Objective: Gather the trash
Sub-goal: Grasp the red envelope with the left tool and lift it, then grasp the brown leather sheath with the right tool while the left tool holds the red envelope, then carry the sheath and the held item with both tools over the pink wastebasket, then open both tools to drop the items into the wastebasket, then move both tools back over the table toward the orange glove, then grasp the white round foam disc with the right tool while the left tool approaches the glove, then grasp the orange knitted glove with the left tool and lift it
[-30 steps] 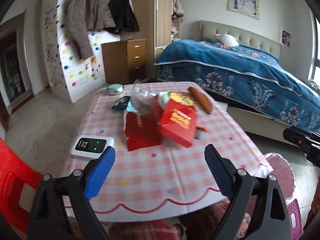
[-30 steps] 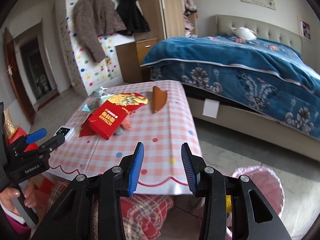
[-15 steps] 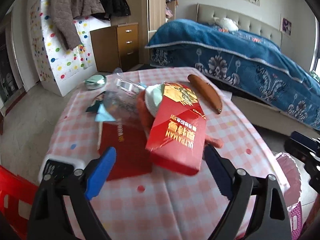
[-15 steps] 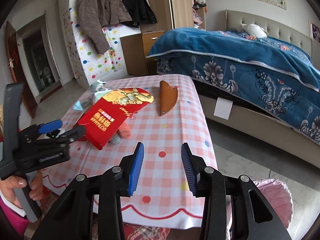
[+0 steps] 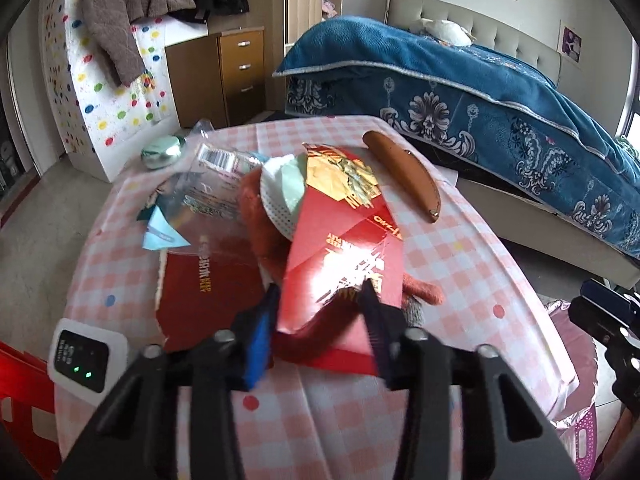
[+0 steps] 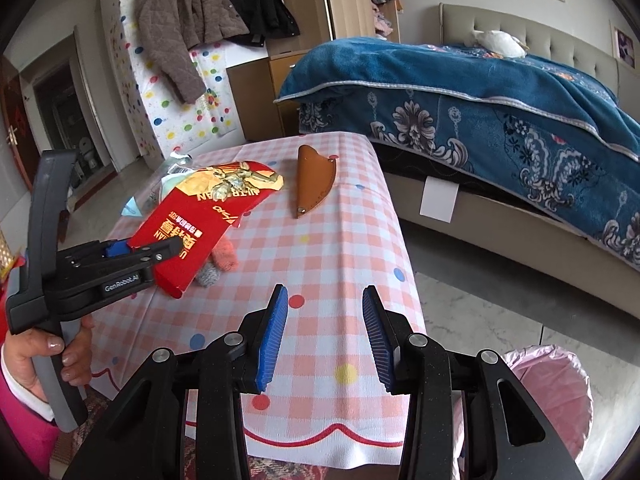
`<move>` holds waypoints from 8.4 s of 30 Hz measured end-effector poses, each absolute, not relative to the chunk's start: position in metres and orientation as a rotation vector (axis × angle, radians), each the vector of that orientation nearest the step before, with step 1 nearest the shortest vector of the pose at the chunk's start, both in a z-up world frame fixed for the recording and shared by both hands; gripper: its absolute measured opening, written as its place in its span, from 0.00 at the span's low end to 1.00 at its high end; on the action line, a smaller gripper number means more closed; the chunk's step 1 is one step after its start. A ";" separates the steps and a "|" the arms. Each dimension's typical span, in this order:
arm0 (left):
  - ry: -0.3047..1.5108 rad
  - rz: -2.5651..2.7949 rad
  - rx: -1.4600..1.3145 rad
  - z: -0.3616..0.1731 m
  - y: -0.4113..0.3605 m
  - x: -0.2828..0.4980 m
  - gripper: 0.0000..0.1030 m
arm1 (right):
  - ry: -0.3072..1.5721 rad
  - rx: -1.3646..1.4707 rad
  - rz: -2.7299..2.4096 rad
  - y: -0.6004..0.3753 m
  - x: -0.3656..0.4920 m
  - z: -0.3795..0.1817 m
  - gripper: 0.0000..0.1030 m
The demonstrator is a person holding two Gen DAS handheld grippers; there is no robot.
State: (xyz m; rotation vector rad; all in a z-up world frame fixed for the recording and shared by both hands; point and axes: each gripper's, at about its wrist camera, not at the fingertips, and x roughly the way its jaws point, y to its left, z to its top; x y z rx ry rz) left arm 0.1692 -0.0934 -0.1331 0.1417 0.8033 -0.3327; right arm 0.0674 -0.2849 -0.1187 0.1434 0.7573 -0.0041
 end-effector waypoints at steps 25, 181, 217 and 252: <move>0.629 -0.345 0.253 -0.112 -0.063 0.096 0.00 | 0.730 0.133 0.015 -0.274 0.038 -0.105 0.40; 0.628 -0.256 0.125 -0.092 -0.020 0.069 0.70 | 0.731 0.094 0.011 -0.262 0.022 -0.084 0.62; 0.730 -0.162 0.072 -0.120 0.010 0.157 0.70 | 0.856 0.078 0.263 -0.206 0.196 -0.125 0.05; 0.777 -0.276 0.256 -0.144 -0.109 0.176 0.09 | 0.723 0.280 0.148 -0.289 0.093 -0.111 0.03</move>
